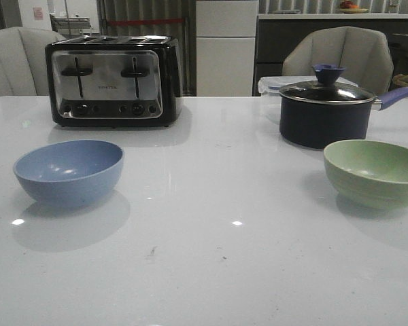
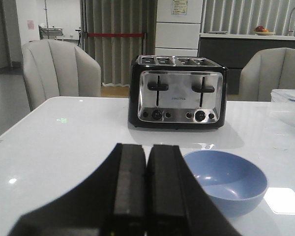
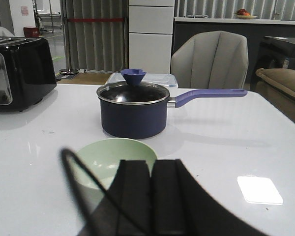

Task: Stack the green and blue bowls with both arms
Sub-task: 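Move the right gripper toward the pale green bowl's rim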

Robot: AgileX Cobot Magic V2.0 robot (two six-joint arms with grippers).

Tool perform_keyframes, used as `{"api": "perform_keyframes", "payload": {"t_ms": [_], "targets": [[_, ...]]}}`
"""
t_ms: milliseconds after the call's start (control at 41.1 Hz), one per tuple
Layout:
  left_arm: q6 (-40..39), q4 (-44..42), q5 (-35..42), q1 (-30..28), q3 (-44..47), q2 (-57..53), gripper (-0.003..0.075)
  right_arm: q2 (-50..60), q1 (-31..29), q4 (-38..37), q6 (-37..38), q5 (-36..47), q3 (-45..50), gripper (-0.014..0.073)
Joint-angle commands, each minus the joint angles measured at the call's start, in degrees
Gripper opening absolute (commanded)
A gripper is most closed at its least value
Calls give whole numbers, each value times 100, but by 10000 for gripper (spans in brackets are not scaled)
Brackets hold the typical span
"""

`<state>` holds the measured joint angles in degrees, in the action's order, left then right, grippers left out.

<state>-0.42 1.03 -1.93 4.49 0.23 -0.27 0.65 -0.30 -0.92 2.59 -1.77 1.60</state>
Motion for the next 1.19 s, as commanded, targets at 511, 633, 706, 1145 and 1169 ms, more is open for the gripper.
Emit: {"api": "perform_keyframes", "payload": {"t_ms": [511,633,706,1145,1169], "targets": [[-53,12,525,-2,21,-114,93,107,-1,-43,-9,498,-21,28],[-53,12,525,-2,21,-114,93,107,-1,-43,-9,550,-21,28],[-53,12,542,-2,21,-114,93,107,-1,-47,-9,562,-21,28],[-28,-22,-135,-2,-1785,-15,93,-78,-1,-52,-9,-500,-1810,28],[-28,-22,-222,-2,-1952,24,93,-139,-1,-52,-9,-640,-2002,28]]}}
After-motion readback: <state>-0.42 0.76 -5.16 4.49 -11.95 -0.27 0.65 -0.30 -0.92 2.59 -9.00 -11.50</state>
